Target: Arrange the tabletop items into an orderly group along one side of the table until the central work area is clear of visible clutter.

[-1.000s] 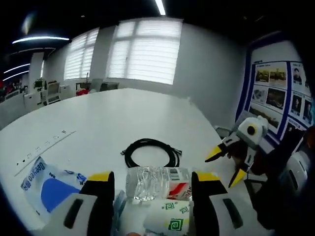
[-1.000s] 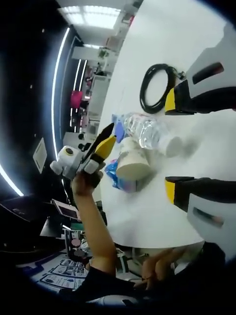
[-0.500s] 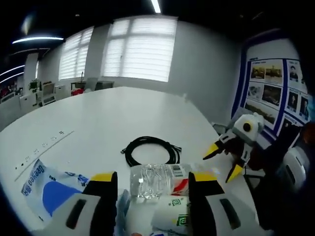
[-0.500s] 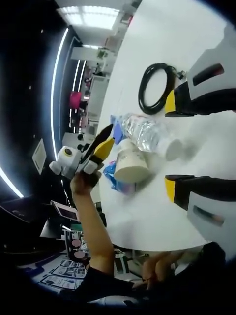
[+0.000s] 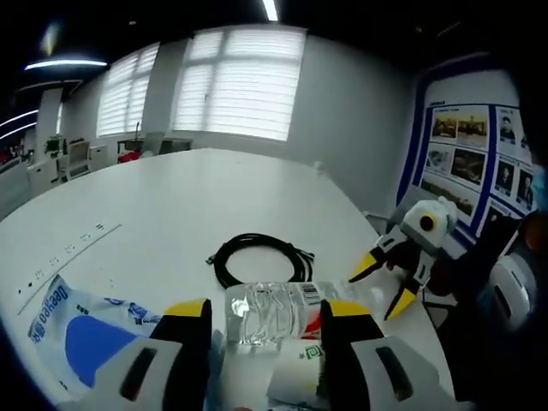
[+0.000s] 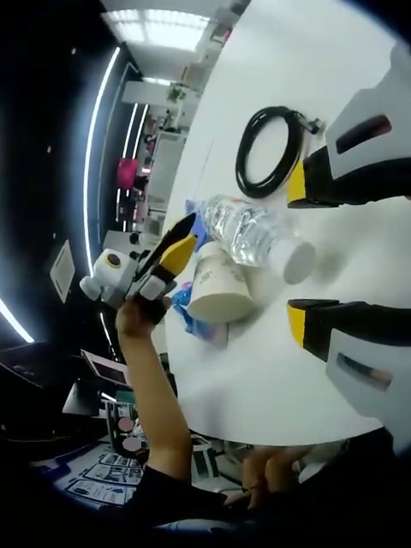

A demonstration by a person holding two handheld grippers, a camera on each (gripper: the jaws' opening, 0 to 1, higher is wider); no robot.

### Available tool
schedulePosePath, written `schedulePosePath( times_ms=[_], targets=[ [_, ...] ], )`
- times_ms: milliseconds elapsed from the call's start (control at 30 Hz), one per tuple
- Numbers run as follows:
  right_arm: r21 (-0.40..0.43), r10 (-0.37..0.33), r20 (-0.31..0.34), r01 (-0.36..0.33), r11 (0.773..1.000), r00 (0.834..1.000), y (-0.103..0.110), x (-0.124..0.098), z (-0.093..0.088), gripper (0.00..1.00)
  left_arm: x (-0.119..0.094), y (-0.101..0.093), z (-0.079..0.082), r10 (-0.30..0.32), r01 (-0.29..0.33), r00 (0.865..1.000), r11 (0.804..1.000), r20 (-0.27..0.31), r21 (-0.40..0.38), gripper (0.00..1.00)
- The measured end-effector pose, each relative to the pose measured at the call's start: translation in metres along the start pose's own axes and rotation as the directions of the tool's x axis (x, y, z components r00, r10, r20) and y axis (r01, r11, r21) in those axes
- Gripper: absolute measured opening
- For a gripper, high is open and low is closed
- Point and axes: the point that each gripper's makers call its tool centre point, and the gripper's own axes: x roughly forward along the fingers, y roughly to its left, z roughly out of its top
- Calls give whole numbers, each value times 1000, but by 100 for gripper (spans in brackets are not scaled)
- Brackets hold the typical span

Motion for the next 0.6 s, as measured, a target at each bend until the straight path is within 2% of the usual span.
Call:
schedulePosePath(
  times_ms=[233, 600],
  targets=[
    [1, 0, -6, 0, 1000, 1000, 0, 3, -3, 38, 5, -1, -4, -14, 14, 1000, 1000, -6, -4, 49],
    [-5, 2, -2, -2, 1000, 1000, 0, 6, -2, 33, 5, -5, -4, -4, 4, 1000, 1000, -27, -1, 48]
  ],
)
